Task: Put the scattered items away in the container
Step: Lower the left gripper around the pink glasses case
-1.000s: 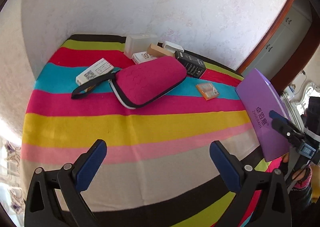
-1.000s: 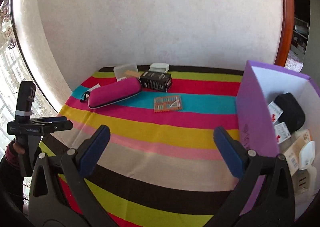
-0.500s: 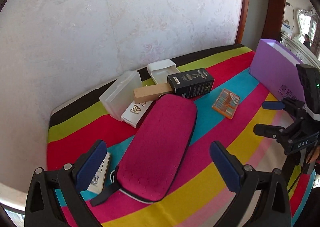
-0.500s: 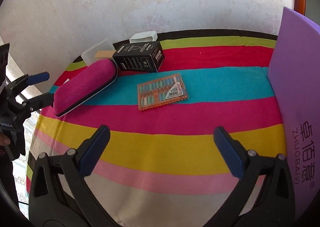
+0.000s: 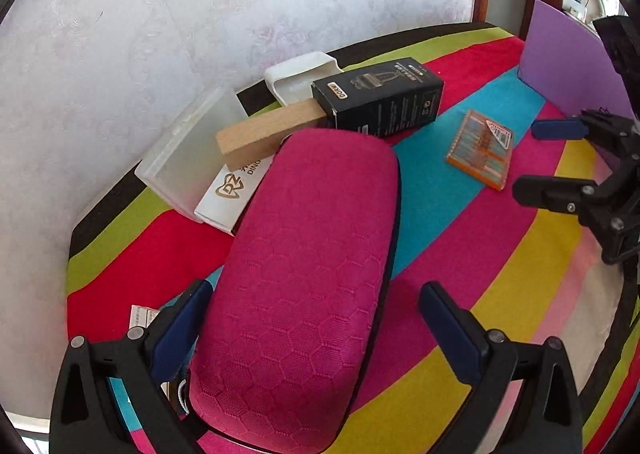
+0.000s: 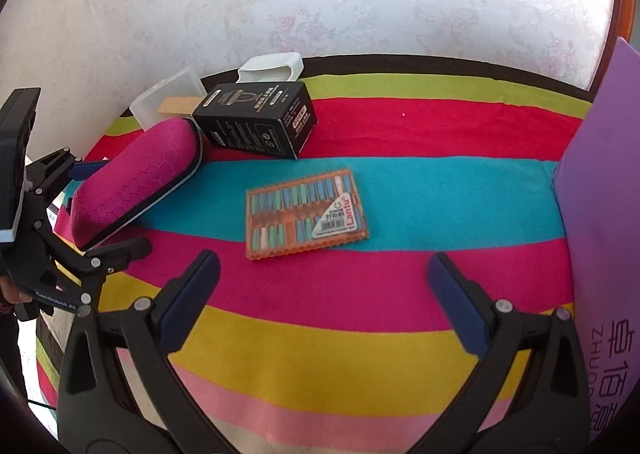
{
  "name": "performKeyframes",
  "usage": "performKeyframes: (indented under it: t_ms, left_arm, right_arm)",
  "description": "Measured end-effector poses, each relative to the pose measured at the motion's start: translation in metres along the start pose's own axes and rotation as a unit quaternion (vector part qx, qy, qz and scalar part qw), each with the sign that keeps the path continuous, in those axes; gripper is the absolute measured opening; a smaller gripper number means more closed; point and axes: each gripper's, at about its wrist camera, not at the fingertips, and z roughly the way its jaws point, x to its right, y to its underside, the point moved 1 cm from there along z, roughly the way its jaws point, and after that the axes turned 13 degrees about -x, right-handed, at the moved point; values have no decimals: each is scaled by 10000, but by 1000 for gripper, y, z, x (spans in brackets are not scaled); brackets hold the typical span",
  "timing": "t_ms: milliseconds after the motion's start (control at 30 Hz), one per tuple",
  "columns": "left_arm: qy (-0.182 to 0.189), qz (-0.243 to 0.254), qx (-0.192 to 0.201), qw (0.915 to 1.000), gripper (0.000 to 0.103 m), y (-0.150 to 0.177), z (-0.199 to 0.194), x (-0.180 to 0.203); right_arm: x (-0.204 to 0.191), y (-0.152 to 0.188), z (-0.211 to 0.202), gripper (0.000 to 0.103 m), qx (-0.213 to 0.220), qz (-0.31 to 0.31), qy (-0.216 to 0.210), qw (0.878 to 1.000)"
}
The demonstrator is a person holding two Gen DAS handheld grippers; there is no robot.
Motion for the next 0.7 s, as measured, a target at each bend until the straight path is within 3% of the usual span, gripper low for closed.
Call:
performKeyframes:
  t_ms: [333, 467, 700]
  left_arm:
    - [-87, -410, -16, 9991, 102, 3, -8, -2]
    - [-173, -533, 70, 9984, 94, 6, -12, -3]
    - [-226, -792, 107, 9965, 77, 19, -22, -9]
  right_arm:
    - [-18, -18, 19, 103, -90, -298, 293, 9991]
    - [-28, -19, 23, 101, -125, -635, 557, 9963]
    - [-35, -13, 16, 78, 55, -1006, 463, 9938]
